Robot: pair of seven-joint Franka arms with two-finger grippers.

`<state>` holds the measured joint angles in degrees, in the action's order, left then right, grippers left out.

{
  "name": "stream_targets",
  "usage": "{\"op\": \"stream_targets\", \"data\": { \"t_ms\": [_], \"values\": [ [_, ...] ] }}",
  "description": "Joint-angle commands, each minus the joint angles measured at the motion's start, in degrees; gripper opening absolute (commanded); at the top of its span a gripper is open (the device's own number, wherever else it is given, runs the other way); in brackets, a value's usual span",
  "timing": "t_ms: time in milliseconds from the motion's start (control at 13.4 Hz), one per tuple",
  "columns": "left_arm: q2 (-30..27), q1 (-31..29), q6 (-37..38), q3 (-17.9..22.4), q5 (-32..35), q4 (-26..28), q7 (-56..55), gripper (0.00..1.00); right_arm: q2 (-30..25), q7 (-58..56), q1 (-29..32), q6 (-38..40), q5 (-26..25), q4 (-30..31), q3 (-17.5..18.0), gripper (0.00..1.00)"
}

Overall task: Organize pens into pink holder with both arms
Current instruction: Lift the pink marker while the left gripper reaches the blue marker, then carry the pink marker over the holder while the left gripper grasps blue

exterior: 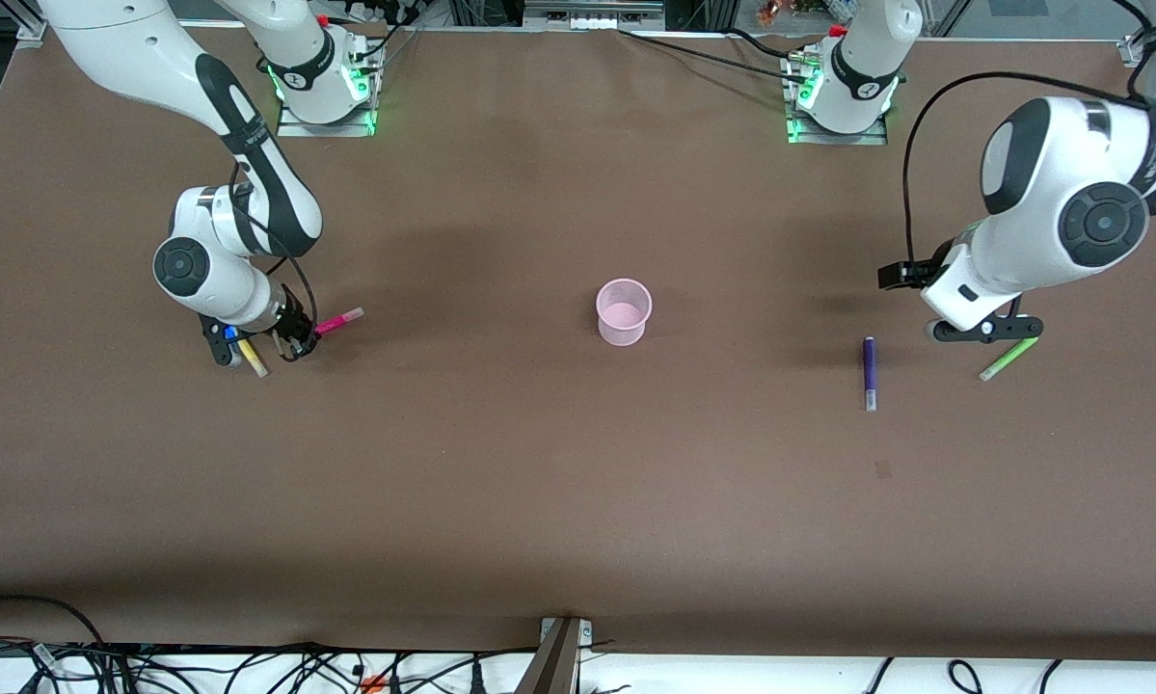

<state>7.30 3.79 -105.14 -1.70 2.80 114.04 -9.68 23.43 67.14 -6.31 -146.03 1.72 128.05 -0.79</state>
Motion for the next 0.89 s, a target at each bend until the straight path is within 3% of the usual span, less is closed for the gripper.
{"op": "stream_targets", "data": {
  "t_ms": [0, 224, 522, 671, 820],
  "values": [
    [-0.1, -0.5, -6.7, -0.3, -0.9, 5.1, 1.2, 1.0, -2.5, -1.0, -0.2, 1.5, 0.7, 0.3, 0.3, 0.0],
    [1.6, -0.5, -15.1, -0.3, -0.9, 10.4, 1.2, 1.0, -6.7, 7.0, -0.2, 12.7, 0.8, -5.2, 5.4, 0.0],
    [5.0, -0.5, -22.4, -0.3, -0.2, 13.0, 1.3, 1.0, -6.1, 23.4, -0.5, 24.2, 0.6, -21.9, 15.7, 0.0],
    [7.4, -0.6, -25.9, -0.3, -0.1, 13.1, 1.6, 1.0, -6.1, 24.0, -3.9, 24.5, -0.7, -26.9, 16.5, 0.0],
    [10.5, -0.6, -29.3, -0.3, -0.1, 13.1, 1.6, 1.0, -5.9, 25.1, -8.9, 24.5, -6.6, -30.8, 16.6, 0.0]
  ]
}}
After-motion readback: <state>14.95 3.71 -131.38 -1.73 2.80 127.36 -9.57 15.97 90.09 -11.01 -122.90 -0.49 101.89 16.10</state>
